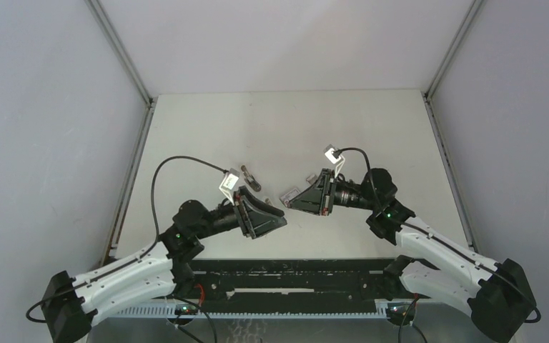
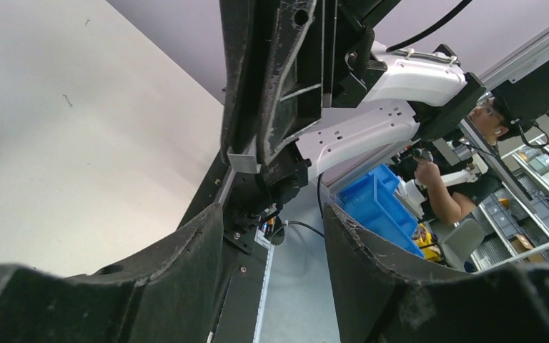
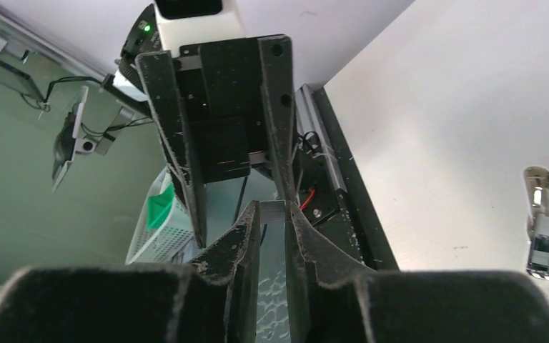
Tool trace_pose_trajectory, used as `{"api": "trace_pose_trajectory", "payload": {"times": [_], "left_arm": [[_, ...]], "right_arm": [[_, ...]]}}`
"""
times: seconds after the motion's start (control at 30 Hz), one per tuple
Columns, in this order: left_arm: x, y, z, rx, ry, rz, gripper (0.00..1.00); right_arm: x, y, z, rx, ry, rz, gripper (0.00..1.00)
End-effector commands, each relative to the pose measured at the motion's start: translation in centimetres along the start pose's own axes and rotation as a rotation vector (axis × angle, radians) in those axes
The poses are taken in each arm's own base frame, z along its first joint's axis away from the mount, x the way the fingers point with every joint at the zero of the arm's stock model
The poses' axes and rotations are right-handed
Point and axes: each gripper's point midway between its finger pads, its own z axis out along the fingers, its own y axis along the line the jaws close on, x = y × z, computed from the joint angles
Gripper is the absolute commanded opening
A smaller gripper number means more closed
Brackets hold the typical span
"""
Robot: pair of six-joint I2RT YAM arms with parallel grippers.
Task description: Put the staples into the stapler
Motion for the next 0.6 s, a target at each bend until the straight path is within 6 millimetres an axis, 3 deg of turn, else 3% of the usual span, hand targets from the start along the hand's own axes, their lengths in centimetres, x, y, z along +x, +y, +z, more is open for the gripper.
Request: {"api": "trace_pose_trajectory", "payload": {"times": [0.0,0.57], "left_arm": [[-2.6,-3.6,1.0,0.101,-0.039,0.066,0.58],[-2.6,-4.1,2.1,0.106,-0.029,0.05,0.31]], "right_arm": [[-0.4,2.9,-0.3,-0.106,-0.003,-0.046,0.15],[0.0,4.0,-0.5,-0.143,0.016,-0.058,0.15]]}}
